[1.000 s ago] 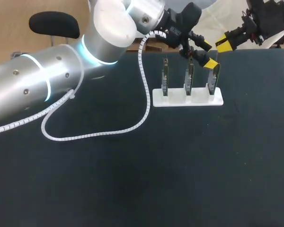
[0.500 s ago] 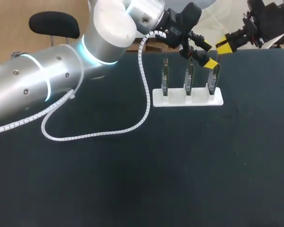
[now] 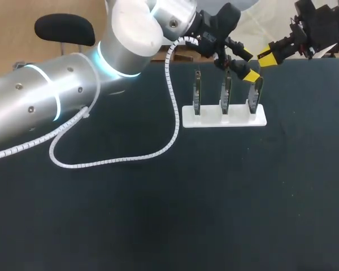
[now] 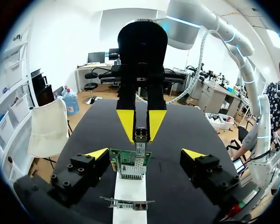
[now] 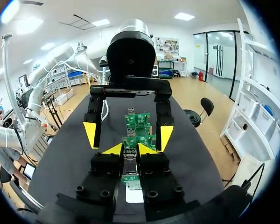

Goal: Pick up the optical module with the left hand, and insert it into the network port with the right hand.

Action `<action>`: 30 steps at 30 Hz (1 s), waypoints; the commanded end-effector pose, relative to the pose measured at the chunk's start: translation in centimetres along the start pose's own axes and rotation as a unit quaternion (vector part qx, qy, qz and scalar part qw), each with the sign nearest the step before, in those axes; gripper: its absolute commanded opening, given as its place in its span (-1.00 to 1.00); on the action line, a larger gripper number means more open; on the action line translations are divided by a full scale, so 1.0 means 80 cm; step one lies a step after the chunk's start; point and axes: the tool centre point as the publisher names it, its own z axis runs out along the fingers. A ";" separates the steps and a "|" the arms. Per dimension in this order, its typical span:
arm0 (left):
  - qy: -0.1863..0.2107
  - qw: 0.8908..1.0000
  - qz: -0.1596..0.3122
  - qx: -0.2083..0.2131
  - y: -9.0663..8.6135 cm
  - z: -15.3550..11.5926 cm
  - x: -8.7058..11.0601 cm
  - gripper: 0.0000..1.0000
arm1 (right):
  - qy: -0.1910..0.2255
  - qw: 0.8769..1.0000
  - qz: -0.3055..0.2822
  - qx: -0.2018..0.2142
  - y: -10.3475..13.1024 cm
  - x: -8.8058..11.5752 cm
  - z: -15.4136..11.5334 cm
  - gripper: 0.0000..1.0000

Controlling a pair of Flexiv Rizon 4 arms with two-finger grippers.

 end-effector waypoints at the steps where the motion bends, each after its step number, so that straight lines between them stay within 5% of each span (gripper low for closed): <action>1: -0.002 1.000 0.001 -0.002 -0.002 0.000 0.001 1.00 | 0.002 1.000 0.000 0.002 0.000 0.002 0.001 -1.00; 26: -0.002 1.000 0.001 -0.002 -0.002 0.000 0.001 1.00 | -0.002 1.000 0.009 -0.009 -0.003 0.011 0.006 -1.00; 27: -0.002 1.000 0.001 -0.002 -0.002 0.000 0.001 1.00 | -0.006 1.000 0.008 -0.011 -0.003 0.009 0.005 -0.77; 28: -0.002 1.000 0.001 -0.002 -0.002 0.000 0.001 1.00 | -0.004 1.000 0.007 -0.009 -0.002 0.008 0.005 -0.20; 29: -0.002 1.000 0.001 -0.002 -0.002 0.000 0.001 1.00 | -0.004 1.000 0.006 -0.008 -0.002 0.008 0.005 0.95; 30: -0.002 1.000 0.001 -0.002 -0.002 0.000 0.001 1.00 | -0.005 1.000 0.006 -0.008 -0.002 0.007 0.005 1.00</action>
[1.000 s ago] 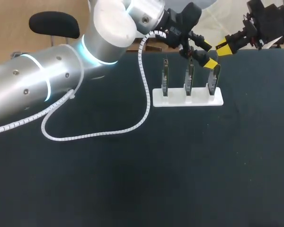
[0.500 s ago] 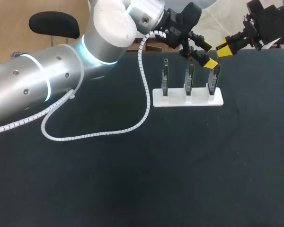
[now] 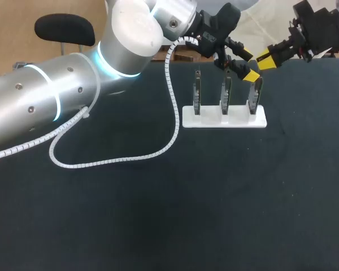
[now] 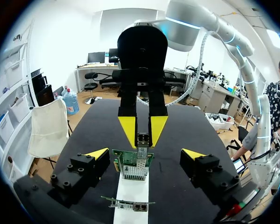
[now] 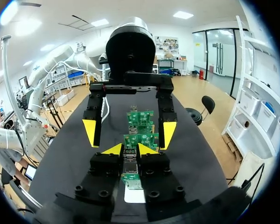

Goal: Pick up the optical module with the left hand, and insert it into the network port with the right hand.

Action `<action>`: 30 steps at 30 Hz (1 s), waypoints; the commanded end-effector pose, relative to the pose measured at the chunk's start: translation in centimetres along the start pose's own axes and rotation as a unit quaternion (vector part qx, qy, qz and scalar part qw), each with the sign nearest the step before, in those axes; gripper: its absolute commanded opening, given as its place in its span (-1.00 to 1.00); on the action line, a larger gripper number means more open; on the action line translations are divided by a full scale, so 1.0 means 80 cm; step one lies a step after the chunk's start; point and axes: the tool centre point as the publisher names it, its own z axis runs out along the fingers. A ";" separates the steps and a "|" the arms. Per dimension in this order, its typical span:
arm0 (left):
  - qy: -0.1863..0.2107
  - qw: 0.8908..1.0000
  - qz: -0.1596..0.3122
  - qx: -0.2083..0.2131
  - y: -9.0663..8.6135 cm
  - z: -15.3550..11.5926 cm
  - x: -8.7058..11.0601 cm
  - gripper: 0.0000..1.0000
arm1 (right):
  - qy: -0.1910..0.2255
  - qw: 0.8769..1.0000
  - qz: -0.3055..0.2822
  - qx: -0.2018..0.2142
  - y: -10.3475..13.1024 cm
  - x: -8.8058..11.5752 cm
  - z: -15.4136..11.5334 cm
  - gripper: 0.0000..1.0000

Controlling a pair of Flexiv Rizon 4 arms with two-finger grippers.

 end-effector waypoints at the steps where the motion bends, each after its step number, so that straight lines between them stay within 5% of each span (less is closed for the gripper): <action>1: -0.002 1.000 0.001 -0.002 -0.002 0.000 0.001 1.00 | -0.004 1.000 -0.002 -0.002 -0.004 0.000 -0.001 1.00; 30: -0.002 1.000 0.001 -0.002 -0.002 0.000 0.001 1.00 | -0.023 0.998 0.006 0.058 0.004 -0.005 -0.043 1.00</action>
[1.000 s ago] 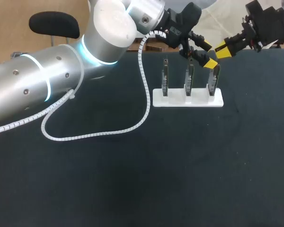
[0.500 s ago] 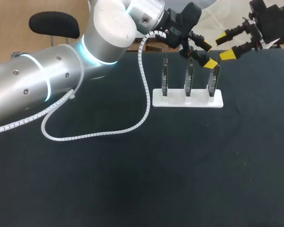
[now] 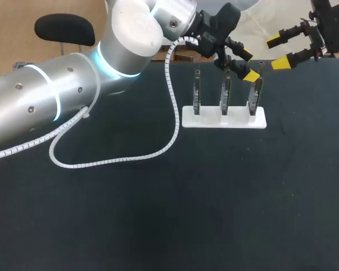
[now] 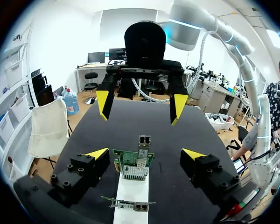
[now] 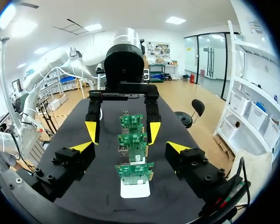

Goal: Pick up the optical module with the left hand, and insert it into the network port with the right hand.

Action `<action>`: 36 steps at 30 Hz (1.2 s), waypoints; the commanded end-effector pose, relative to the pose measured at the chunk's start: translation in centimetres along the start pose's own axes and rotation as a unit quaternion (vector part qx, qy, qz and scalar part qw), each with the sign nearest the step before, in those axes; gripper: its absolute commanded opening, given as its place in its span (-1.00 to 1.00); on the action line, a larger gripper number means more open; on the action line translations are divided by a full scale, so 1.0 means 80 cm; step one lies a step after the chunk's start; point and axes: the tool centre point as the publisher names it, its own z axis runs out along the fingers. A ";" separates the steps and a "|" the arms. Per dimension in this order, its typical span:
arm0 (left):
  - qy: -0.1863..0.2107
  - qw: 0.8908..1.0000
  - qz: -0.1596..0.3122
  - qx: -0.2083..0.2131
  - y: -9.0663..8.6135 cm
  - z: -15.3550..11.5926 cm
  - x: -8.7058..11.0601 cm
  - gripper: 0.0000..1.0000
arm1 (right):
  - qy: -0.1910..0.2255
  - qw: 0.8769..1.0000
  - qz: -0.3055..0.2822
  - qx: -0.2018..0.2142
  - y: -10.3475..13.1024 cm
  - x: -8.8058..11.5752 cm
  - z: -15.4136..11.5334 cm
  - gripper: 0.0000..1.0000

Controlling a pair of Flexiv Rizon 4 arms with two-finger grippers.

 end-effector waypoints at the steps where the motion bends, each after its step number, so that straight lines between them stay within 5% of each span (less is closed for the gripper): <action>1: -0.002 1.000 0.001 -0.002 -0.002 0.000 0.001 1.00 | 0.000 1.000 0.000 0.014 0.009 0.001 -0.004 1.00; 15: -0.002 1.000 0.001 -0.002 -0.002 0.000 0.001 1.00 | -0.003 1.000 0.000 0.022 0.014 -0.001 -0.010 1.00; 16: -0.002 1.000 0.001 -0.002 -0.002 0.000 0.001 1.00 | -0.003 1.000 -0.001 0.022 0.014 -0.001 -0.010 -0.08; 18: -0.002 1.000 0.001 -0.002 -0.002 0.000 0.001 1.00 | -0.005 1.000 -0.004 0.022 0.015 -0.002 -0.010 -1.00; 36: -0.002 1.000 0.001 -0.002 -0.002 0.000 0.001 1.00 | -0.011 1.000 -0.023 0.011 0.011 -0.019 0.002 -1.00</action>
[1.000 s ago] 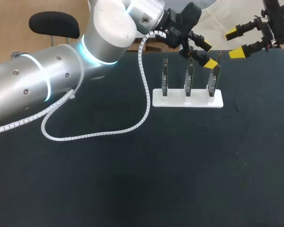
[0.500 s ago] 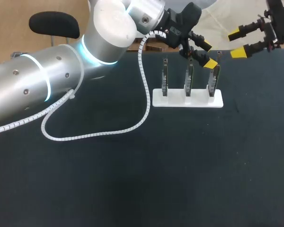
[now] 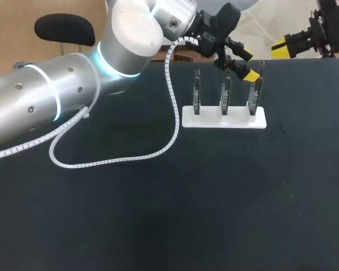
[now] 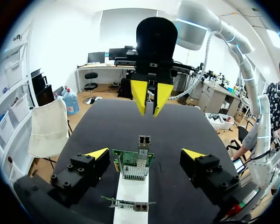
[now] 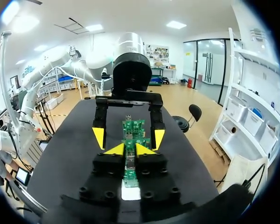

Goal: Pick up the optical module with the left hand, and insert it into the network port with the right hand.

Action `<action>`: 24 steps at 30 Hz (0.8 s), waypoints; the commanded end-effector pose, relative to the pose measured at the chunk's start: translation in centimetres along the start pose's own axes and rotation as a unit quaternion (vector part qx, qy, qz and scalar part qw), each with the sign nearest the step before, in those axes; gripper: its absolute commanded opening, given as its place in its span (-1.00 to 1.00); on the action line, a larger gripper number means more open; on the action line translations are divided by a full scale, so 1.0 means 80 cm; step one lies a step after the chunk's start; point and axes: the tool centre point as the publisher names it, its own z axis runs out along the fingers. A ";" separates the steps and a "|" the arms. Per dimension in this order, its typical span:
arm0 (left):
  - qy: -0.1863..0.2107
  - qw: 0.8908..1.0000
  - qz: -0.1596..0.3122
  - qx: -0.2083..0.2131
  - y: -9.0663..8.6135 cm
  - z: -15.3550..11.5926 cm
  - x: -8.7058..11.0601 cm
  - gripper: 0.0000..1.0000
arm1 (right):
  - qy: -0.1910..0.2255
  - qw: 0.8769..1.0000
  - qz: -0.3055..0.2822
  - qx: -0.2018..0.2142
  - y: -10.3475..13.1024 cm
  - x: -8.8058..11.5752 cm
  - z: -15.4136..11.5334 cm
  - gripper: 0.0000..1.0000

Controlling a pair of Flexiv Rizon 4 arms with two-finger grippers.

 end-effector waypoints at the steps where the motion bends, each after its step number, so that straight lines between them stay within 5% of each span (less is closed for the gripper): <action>1: -0.002 1.000 0.001 -0.002 -0.002 0.000 0.001 1.00 | -0.001 1.000 -0.003 -0.005 -0.005 -0.004 0.008 -1.00; 24: -0.002 1.000 0.001 -0.002 -0.002 0.000 0.001 1.00 | 0.004 1.000 0.001 -0.025 -0.010 0.002 0.026 -1.00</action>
